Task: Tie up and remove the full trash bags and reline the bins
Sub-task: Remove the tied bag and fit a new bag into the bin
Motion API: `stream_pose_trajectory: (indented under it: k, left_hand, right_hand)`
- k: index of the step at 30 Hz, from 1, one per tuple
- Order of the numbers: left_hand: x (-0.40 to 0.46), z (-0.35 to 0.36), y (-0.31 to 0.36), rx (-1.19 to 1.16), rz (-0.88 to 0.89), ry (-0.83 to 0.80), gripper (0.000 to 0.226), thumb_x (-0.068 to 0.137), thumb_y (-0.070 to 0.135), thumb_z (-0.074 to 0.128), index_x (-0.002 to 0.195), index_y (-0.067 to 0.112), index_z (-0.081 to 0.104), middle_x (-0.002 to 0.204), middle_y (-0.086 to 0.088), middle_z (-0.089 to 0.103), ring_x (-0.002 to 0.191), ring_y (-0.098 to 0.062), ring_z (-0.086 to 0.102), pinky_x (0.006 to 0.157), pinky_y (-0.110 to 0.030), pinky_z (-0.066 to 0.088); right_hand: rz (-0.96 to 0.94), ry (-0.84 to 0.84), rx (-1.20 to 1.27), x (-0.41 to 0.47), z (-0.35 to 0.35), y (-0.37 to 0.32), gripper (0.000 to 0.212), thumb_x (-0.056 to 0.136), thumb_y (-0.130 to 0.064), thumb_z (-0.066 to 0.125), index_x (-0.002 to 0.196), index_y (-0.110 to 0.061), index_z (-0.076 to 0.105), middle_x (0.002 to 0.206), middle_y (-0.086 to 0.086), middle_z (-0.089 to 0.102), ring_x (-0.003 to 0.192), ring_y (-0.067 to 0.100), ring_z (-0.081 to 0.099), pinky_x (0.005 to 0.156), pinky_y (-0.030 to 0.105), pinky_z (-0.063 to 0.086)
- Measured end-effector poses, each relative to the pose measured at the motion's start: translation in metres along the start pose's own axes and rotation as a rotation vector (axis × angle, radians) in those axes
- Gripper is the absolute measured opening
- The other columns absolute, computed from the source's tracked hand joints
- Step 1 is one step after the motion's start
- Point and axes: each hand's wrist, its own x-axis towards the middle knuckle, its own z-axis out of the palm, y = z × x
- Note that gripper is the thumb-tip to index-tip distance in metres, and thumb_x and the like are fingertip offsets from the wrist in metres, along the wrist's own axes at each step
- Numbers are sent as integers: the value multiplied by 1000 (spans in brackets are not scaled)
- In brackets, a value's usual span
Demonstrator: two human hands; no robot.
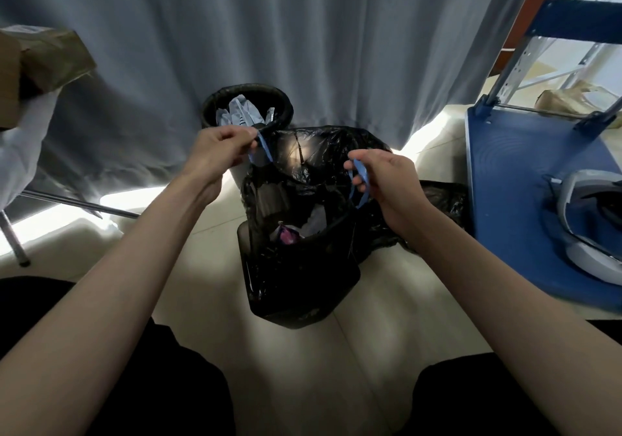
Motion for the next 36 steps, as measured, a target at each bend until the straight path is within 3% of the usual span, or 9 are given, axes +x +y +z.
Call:
stream_pose_trajectory:
  k: [3, 6, 11, 17, 20, 23, 25, 29, 36]
  left_hand:
    - [8, -12, -8, 74, 22, 139, 7, 88, 16, 68, 81, 18, 67, 76, 1, 63, 63, -3, 54, 64, -18, 42]
    - [12, -8, -14, 360, 230, 226, 20, 78, 31, 78, 91, 19, 67, 88, 1, 61, 68, -1, 52, 66, -16, 43]
    - [-30, 48, 6, 561, 471, -275, 42, 65, 53, 81, 98, 28, 74, 93, 8, 56, 77, 1, 53, 70, -18, 44]
    - [-39, 92, -14, 1008, 479, -464, 80, 58, 73, 73, 127, 34, 61, 88, 13, 54, 85, -8, 52, 86, -35, 42]
    - [-32, 100, -24, 859, 372, -507, 56, 63, 54, 82, 109, 24, 72, 71, 14, 67, 73, -1, 62, 85, -32, 51]
    - [-28, 107, -29, 809, 342, -515, 22, 65, 35, 87, 66, 21, 70, 54, 14, 59, 53, 6, 54, 67, -22, 44]
    - [-27, 111, -36, 817, 352, -502, 42, 65, 29, 86, 46, 19, 50, 47, 8, 49, 47, -3, 45, 60, -23, 37]
    - [-28, 114, -50, 845, 341, -473, 38, 63, 26, 88, 45, 19, 56, 48, 4, 53, 48, -8, 47, 50, -16, 31]
    - [-30, 101, -62, 892, 298, -411, 18, 62, 22, 89, 75, 17, 77, 52, 19, 50, 53, 1, 47, 64, -25, 42]
  right_hand:
    - [-6, 34, 11, 3, -2, 0, 15, 90, -13, 60, 91, -4, 72, 87, 10, 73, 60, 12, 58, 61, 25, 48]
    - [-84, -3, 29, 1, -3, 0, 15, 88, -3, 61, 99, -3, 72, 89, 10, 70, 68, 13, 60, 63, 23, 49]
    - [-84, -1, 109, 2, -1, -2, 15, 88, 0, 61, 99, -3, 71, 82, 8, 70, 61, 11, 55, 60, 23, 46]
    - [-73, -20, 181, -1, -3, -5, 14, 88, 2, 60, 96, -2, 70, 79, 9, 70, 58, 12, 49, 57, 22, 40]
    - [-74, -56, 170, -6, -7, -8, 14, 88, 1, 60, 96, -3, 70, 79, 9, 69, 58, 13, 46, 56, 21, 40]
    - [-78, -89, 154, -9, -8, -12, 14, 88, 1, 60, 97, -2, 70, 80, 10, 67, 57, 12, 44, 56, 21, 39]
    - [-91, -107, 152, -10, -7, -16, 15, 88, 2, 60, 98, 0, 70, 78, 10, 67, 56, 13, 44, 55, 21, 39]
    - [-137, -164, 171, -12, -4, -23, 16, 88, 6, 59, 101, 3, 67, 77, 14, 65, 57, 15, 47, 56, 21, 43]
    - [-155, -177, 129, -13, -1, -27, 18, 90, 4, 59, 107, 3, 66, 86, 15, 70, 69, 16, 65, 68, 24, 53]
